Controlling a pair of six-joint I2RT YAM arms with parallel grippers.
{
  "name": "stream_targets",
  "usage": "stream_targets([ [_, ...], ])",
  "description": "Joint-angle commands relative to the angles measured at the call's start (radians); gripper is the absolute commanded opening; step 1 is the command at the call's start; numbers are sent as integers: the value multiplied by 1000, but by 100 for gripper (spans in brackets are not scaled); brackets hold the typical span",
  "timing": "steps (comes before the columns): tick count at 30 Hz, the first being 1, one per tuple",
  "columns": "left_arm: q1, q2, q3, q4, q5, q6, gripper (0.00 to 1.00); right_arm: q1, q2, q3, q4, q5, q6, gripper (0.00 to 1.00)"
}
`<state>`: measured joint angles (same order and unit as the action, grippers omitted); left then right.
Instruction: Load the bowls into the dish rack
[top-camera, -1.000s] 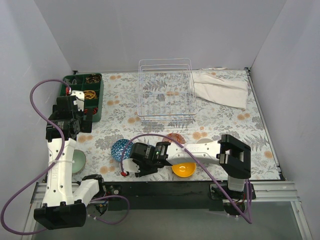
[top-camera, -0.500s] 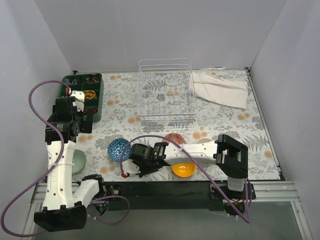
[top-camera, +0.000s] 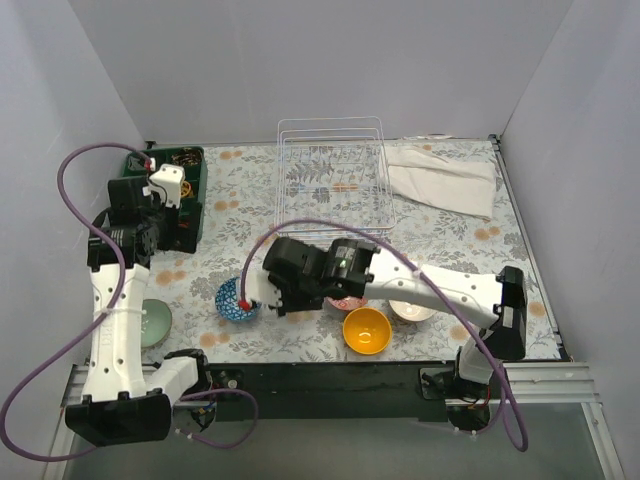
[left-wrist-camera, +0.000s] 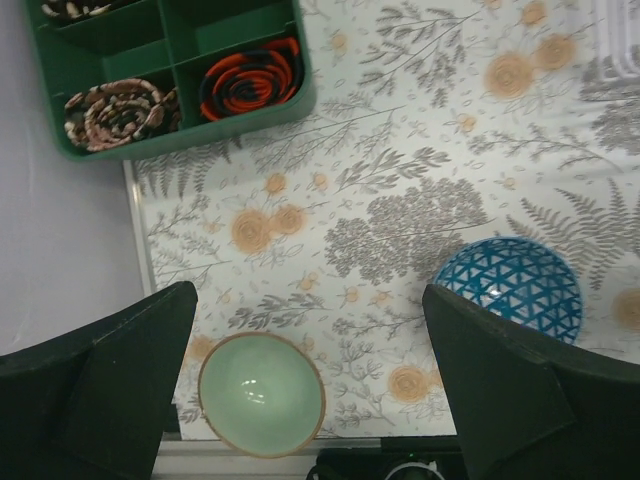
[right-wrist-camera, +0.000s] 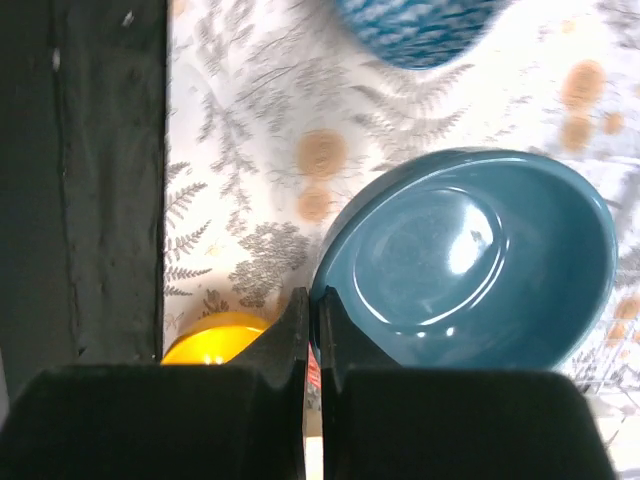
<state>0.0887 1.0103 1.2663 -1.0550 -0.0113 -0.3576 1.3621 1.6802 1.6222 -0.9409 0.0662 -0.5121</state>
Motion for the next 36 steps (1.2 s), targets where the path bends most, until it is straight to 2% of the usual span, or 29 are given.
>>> stream_targets([
  [1,2,131,139,46,230,-65,98,-249,-13,249,-38,-151,101,1],
  [3,2,201,218,50,298,-93,98,-363,29,332,-19,-271,138,1],
  [4,2,250,229,64,350,-119,98,-473,41,400,-1,-402,152,1],
  [6,2,272,210,136,419,-135,95,-567,88,454,59,-521,200,1],
  [7,2,266,123,177,454,-139,93,-662,105,485,91,-666,236,1],
  [11,0,131,-103,409,765,-71,84,-837,206,447,342,-1015,522,1],
  [12,0,110,-138,528,807,-63,84,-860,220,429,504,-1083,599,1],
  [13,-1,91,-171,591,830,-63,84,-892,233,406,581,-1177,753,1],
  [14,-4,73,-224,652,841,-70,84,-906,249,351,688,-1213,827,1],
  [15,-6,77,-237,741,824,-110,83,-914,253,305,793,-1241,904,1],
  [16,-12,94,-240,757,805,-131,82,-925,256,259,1053,-1267,1083,1],
  [17,-14,115,-225,759,783,-148,80,-928,263,176,1159,-1266,1153,1],
  [19,-15,198,-197,734,723,-222,79,-931,291,147,1316,-1255,1234,1],
  [21,-17,256,-162,722,706,-259,79,-933,329,104,1388,-1240,1328,1],
  [24,-38,286,-144,727,688,-236,80,-933,371,32,1580,-1227,1445,1],
  [29,-75,330,-130,739,617,-222,82,-930,470,19,1698,-1188,1520,1],
  [36,-145,321,-150,742,585,-204,83,-916,587,87,1694,-1154,1541,1],
])
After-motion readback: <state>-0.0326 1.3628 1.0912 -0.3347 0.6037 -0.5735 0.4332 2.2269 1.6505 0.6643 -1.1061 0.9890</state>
